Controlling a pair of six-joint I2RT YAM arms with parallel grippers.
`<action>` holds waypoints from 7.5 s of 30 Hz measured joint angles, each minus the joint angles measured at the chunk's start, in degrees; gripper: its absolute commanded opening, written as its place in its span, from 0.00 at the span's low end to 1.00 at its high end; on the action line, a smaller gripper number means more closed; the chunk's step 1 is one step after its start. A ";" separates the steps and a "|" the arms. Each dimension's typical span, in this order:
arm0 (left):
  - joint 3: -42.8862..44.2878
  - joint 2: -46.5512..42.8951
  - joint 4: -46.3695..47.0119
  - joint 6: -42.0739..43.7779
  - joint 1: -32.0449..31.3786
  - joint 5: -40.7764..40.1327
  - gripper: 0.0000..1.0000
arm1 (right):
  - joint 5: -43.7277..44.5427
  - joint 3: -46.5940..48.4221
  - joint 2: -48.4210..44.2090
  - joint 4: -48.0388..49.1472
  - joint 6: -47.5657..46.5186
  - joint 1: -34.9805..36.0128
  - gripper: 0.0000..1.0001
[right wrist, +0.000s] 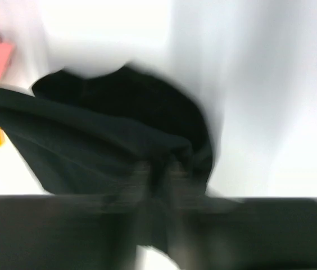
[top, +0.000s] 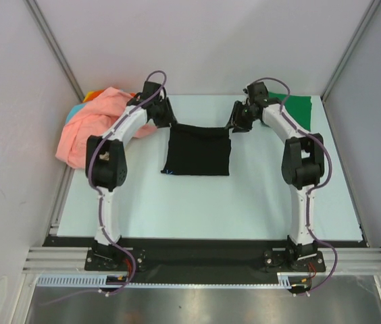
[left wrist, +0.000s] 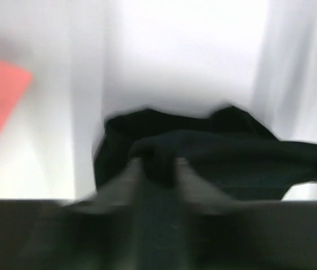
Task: Fold and stack the t-shirts
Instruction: Fold the tshirt, then neatly place the folded tshirt to the corner
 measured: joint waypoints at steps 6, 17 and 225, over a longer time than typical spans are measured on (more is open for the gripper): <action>24.98 20.17 -6.12 0.90 3.37 3.28 0.84 | 0.90 15.93 12.63 -5.14 -0.55 -2.12 0.88; -3.82 -6.05 -6.75 1.79 5.14 2.45 1.00 | -1.57 -15.26 -1.90 5.57 0.52 -4.72 0.97; -58.07 -68.32 -5.22 12.13 1.05 -5.88 1.00 | 8.59 -17.64 -0.83 28.98 -5.55 -27.21 0.90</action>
